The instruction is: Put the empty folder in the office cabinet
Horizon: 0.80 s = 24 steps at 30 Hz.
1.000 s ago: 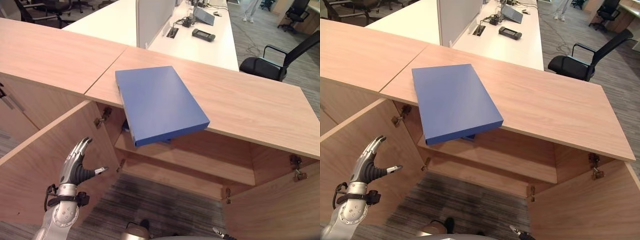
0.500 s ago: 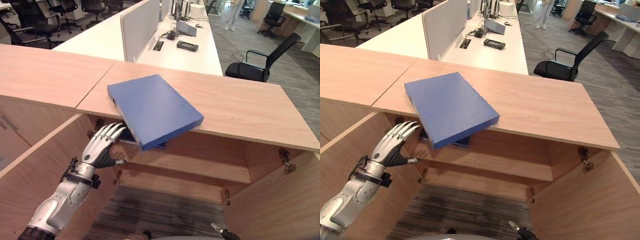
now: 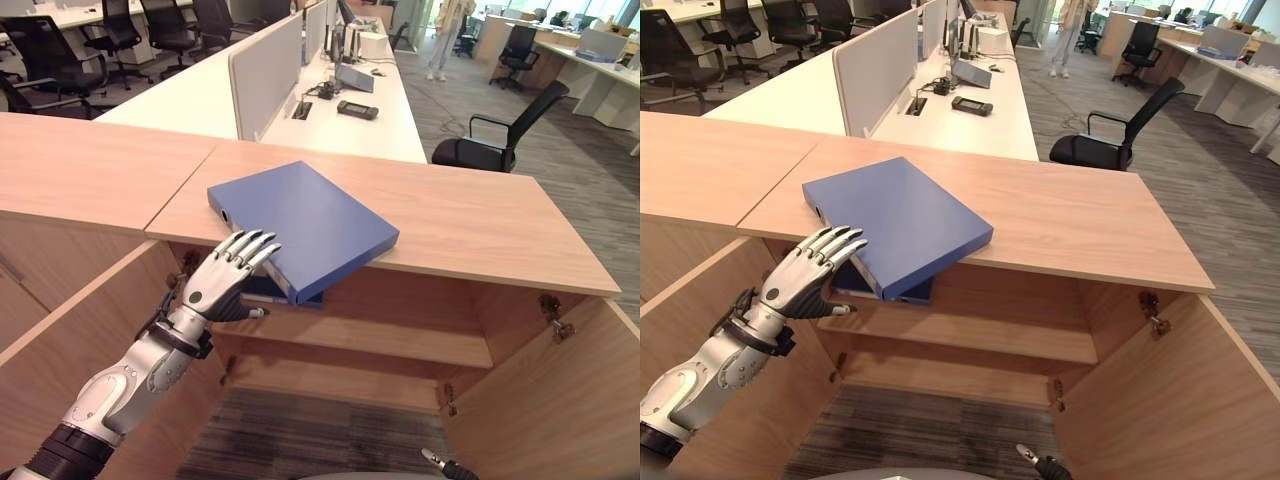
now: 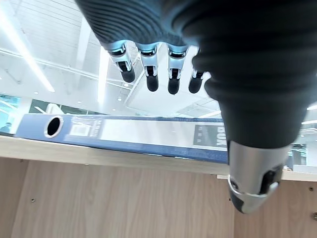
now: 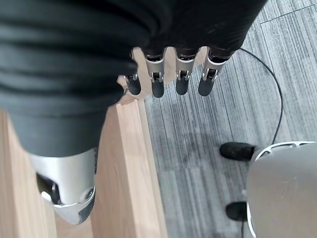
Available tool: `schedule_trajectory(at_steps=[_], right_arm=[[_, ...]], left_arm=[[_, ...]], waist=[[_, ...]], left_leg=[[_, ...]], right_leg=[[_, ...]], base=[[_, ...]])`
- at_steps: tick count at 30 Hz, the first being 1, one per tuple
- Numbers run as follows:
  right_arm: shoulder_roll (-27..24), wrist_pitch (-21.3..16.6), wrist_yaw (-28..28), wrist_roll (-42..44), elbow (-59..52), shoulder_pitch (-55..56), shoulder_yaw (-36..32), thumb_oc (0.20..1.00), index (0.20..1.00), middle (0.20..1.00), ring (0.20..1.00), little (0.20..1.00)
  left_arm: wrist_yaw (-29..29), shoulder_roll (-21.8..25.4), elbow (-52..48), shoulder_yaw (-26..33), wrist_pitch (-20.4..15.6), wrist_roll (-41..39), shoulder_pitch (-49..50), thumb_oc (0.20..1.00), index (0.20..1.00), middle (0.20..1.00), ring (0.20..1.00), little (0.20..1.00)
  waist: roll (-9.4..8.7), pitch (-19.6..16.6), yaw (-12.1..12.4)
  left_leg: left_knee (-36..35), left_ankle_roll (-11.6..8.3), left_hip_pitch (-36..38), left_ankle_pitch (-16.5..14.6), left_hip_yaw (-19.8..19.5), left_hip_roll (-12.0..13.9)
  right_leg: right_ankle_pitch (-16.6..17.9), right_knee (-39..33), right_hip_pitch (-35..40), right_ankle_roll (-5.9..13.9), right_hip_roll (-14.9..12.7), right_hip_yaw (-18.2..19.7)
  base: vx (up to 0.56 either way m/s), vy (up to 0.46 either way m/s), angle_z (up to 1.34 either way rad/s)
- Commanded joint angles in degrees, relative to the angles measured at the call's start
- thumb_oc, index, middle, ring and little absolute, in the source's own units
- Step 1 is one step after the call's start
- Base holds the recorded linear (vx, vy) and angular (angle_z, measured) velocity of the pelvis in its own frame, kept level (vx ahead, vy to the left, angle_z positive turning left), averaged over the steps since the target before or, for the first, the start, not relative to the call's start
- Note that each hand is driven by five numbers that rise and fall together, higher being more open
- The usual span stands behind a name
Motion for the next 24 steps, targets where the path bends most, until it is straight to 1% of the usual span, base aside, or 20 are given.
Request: schedule_trajectory(at_steps=[1, 8, 15, 24], right_arm=[[-0.32, -1.78, -0.55, -0.32, 1.69, -3.72, 2.01, 1.0, 1.0, 1.0, 1.0, 1.0], [-0.38, -1.73, -0.66, -0.37, 1.93, -3.7, 1.79, 1.0, 1.0, 1.0, 1.0, 1.0], [-0.49, -1.78, -0.75, -0.52, 1.81, -3.63, 2.19, 1.0, 1.0, 1.0, 1.0, 1.0], [-0.83, -1.66, -0.9, -0.74, 2.26, -3.64, 1.54, 1.0, 1.0, 1.0, 1.0, 1.0]], left_arm=[[2.09, 0.86, -2.01, -0.49, -0.46, 0.74, -5.31, 1.0, 1.0, 1.0, 1.0, 1.0], [2.14, 0.75, -2.59, -0.48, -0.61, 1.11, -5.84, 1.0, 1.0, 1.0, 1.0, 1.0], [2.58, -0.59, 1.41, -3.77, 0.83, 2.31, -9.31, 1.0, 1.0, 1.0, 1.0, 1.0], [2.73, -0.57, 2.46, -4.31, 1.35, 3.58, -10.3, 1.0, 1.0, 1.0, 1.0, 1.0]], waist=[[-0.62, -0.33, -0.11], [-0.62, -0.63, -0.39], [-0.44, -0.91, -1.4], [-0.35, -1.24, -1.71]], left_leg=[[0.18, 0.63, 1.94, -5.7, -2.05, 0.41], [0.18, 0.64, 2.3, -5.94, -1.85, 0.37], [0.18, 0.63, 2.67, -6.2, -1.42, 0.4], [0.18, 0.68, 3.17, -6.45, -1.04, 0.43]], right_leg=[[-1.06, 0.37, 1.18, 3.74, -0.51, 0.39], [-1.15, 0.37, 1.39, 3.76, -0.45, 0.72], [-1.04, 0.37, 1.47, 3.78, -0.51, 1.16], [-1.16, 0.37, 1.82, 3.77, -0.41, 1.51]], base=[[0.02, 0.014, -0.04], [0.01, 0.01, -0.05], [0.0, 0.004, -0.02], [0.01, 0.007, -0.04]])
